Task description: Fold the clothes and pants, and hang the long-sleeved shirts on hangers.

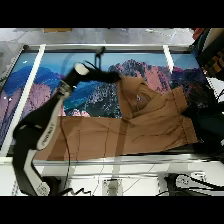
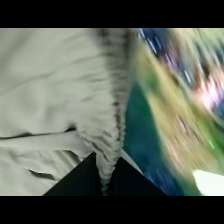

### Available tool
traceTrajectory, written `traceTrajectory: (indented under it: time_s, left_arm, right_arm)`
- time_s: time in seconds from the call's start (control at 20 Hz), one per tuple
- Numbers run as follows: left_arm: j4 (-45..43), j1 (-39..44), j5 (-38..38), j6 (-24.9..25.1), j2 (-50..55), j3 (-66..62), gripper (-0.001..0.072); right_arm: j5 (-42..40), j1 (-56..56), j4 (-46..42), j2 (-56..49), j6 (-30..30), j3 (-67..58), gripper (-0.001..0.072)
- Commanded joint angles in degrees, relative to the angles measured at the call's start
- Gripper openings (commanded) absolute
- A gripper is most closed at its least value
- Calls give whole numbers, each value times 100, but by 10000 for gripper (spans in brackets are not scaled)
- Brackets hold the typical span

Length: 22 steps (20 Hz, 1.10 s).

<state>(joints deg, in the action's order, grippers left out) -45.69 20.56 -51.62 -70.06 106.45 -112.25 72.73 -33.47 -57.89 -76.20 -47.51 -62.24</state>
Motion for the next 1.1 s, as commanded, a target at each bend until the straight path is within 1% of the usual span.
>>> traceTrajectory:
  time_s: [0.0,0.1,0.2,0.3,0.4,0.6,0.65,0.85,0.95,1.05]
  left_arm:
    - [-1917,-348,-87,44,-1071,-55,14]
    - [-2929,-345,-118,46,-1550,-55,16]
    - [-3521,-343,-118,46,-1862,-55,16]
    - [-3768,-352,-138,44,-2017,-52,16]
    - [-3766,-348,-232,44,-2031,-48,16]
    - [-3847,-348,-706,39,-1930,-44,16]
    - [-4087,-348,-903,-15,-1917,-44,16]
    - [-5506,-350,-1755,-551,-1947,-44,16]
    - [-6100,-350,-2100,-603,-2024,-48,16]
    - [-6166,-352,-2135,-601,-2081,-46,16]
  right_arm:
    - [-603,-2,931,-138,0,4,38]
    - [-682,-2,1311,-210,9,4,38]
    - [-671,2,1353,-236,20,4,38]
    - [-629,2,1344,-238,20,4,39]
    - [-610,2,1342,-238,20,4,38]
    - [-577,2,1357,-238,13,4,39]
    - [-520,2,1390,-238,0,4,39]
    - [-57,120,1729,-238,4,2,38]
    - [94,317,1781,-236,15,2,39]
    - [-48,538,1775,-238,17,2,38]
